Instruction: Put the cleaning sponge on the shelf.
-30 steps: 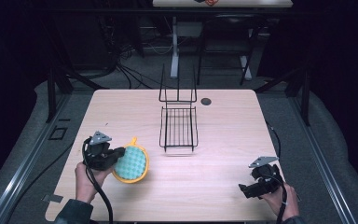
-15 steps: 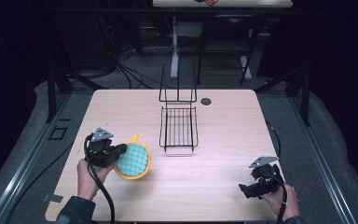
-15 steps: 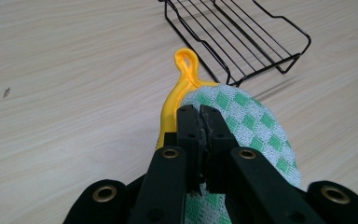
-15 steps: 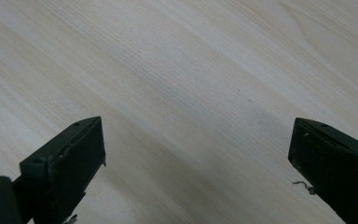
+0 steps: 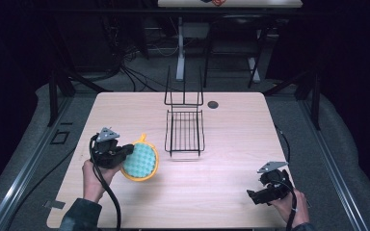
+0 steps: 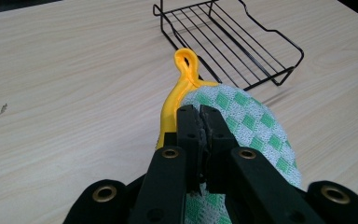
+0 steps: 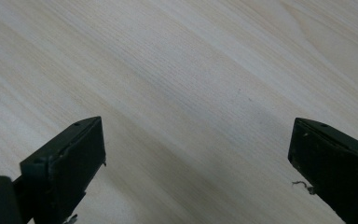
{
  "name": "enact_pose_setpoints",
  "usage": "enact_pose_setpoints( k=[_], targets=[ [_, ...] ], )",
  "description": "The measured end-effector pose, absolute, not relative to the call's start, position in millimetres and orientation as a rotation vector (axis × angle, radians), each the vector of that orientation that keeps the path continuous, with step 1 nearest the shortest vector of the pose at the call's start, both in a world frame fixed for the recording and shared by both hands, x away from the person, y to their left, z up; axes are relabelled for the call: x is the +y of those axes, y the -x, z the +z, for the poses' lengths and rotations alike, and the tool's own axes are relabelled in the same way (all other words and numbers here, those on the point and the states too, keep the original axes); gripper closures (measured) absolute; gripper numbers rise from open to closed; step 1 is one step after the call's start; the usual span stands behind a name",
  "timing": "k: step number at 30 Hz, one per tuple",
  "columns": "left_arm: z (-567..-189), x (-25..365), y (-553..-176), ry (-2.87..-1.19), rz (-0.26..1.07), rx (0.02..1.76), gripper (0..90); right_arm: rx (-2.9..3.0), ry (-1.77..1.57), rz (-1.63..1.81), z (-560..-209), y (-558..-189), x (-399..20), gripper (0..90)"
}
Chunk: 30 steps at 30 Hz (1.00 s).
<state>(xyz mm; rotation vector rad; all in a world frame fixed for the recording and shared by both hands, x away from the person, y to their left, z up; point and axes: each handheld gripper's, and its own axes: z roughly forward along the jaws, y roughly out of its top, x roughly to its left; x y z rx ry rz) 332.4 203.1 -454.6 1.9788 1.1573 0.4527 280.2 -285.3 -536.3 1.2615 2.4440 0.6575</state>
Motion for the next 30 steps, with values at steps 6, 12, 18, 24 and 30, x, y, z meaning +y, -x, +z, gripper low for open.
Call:
enact_pose_setpoints(
  k=[6,12,18,24,30],
  targets=[
    [-453.2,199.5,-336.7,-1.984,0.447,1.150,87.6,2.449,-1.250,0.654,-536.7,-280.3,-284.6,3.4],
    [-449.8,196.4,-340.0,-1.983,0.448,1.140,87.6,2.451,-1.257,0.652,-536.0,-279.8,-285.1,3.5],
    [-446.0,191.0,-342.7,-1.972,0.446,1.132,87.6,2.450,-1.260,0.651,-536.1,-279.8,-285.3,3.5],
    [-443.4,186.2,-347.4,-1.971,0.449,1.117,87.6,2.450,-1.259,0.648,-536.2,-279.7,-285.4,3.5],
    [-442.3,182.5,-351.4,-1.961,0.442,1.111,87.6,2.450,-1.257,0.647,-536.2,-279.7,-285.4,3.5]
  ],
)
